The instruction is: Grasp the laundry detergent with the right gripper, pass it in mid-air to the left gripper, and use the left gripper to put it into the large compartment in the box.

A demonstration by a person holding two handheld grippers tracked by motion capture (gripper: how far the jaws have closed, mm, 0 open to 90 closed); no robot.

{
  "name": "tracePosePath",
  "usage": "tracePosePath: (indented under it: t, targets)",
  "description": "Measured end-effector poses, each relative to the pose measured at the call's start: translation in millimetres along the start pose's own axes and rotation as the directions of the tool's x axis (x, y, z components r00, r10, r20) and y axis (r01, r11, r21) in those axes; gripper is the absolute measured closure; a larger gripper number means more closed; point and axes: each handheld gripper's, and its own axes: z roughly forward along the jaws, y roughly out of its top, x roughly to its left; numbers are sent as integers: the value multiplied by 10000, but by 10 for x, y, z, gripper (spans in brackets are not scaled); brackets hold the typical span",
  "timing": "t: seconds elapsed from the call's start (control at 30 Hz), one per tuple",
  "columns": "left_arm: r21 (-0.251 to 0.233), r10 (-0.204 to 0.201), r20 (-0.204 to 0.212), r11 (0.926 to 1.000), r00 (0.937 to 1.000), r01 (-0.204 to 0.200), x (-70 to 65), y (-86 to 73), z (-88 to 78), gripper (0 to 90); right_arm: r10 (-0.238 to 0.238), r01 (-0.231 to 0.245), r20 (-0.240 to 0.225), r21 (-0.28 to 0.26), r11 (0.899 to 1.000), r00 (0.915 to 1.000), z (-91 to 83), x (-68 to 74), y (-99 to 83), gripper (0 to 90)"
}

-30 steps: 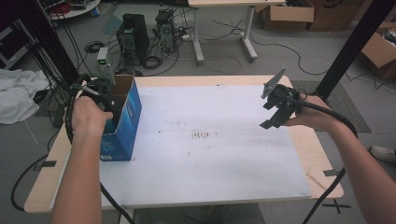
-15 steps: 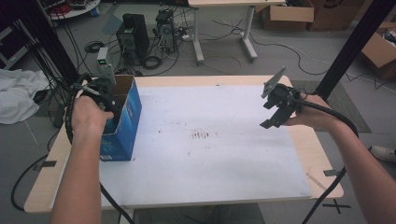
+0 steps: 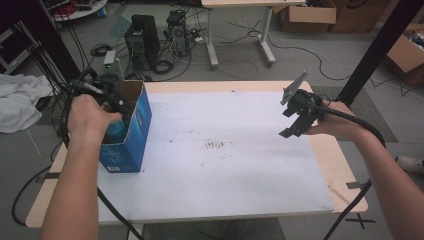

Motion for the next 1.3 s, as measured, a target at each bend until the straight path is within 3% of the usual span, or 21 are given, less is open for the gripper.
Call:
tracePosePath:
  t: [0.1,0.2,0.33,0.37,0.4,0.43,0.47,0.53,0.57,0.6,0.7,0.77,0.93,0.97,1.0,1.13,1.17,1.2,1.3]
  targets:
    - [-214,282,-15,9994,9996,-282,-34,-6,-108,183,11,-11,31,-44,10000,10000,-24,-2,15,219]
    - [-737,814,25,9940,9967,-810,-116,-20,-308,170,22,-22,41,-103,9999,10000,-47,3,30,218]
    - [-1127,1467,20,9829,9892,-1455,-244,-19,-454,158,39,-39,43,-163,9999,10000,-65,7,41,218]
    - [-1127,1467,20,9829,9892,-1455,-244,-19,-454,158,39,-39,43,-163,9999,10000,-65,7,41,218]
    - [-1318,1904,113,9734,9816,-1873,-331,-12,-506,158,43,-43,35,-179,9998,10000,-69,10,49,217]
    - [-1318,1904,113,9734,9816,-1873,-331,-12,-506,158,31,-30,23,-209,9998,10000,-70,12,53,217]
    - [-1434,2313,182,9634,9727,-2264,-435,6,-542,157,35,-35,11,-202,9998,10000,-71,12,58,216]
    - [-1622,2723,210,9504,9620,-2655,-550,30,-576,157,21,-21,10,-182,9998,10000,-73,11,69,216]
    - [-1622,2723,210,9504,9620,-2655,-550,30,-576,157,21,-21,10,-182,9998,10000,-73,11,69,216]
    - [-1828,3149,254,9345,9488,-3053,-676,52,-604,158,23,-23,3,-208,9998,10000,-79,10,80,214]
    - [-2073,3761,316,9088,9260,-3620,-880,87,-621,158,12,-13,-35,-268,9996,10000,-85,17,96,213]
    - [-2097,4210,258,8891,9067,-4068,-1016,113,-619,158,6,-8,-57,-238,9997,10000,-85,18,105,211]
    - [-2337,4892,337,8517,8715,-4690,-1306,183,-605,157,-6,4,-88,-212,9998,10000,-79,15,127,211]
    - [-2337,4892,337,8517,8715,-4690,-1306,183,-605,157,-6,4,-88,-212,9998,10000,-79,15,127,211]
    - [-2355,5136,383,8383,8572,-4918,-1391,220,-598,157,-8,6,-85,-198,9998,10000,-78,14,131,210]
    - [-2372,5438,389,8200,8383,-5209,-1535,281,-585,156,-3,2,-65,-201,9998,10000,-87,5,129,210]
    - [-2372,5438,389,8200,8383,-5209,-1535,281,-585,155,32,-34,-77,-183,9998,10000,-89,3,128,209]
    - [-2420,5534,401,8132,8320,-5292,-1591,306,-584,156,36,-38,-70,-179,9998,10000,-91,3,127,209]
    - [-2451,5656,420,8050,8236,-5403,-1649,336,-585,156,38,-40,-77,-187,9998,10000,-90,2,122,210]
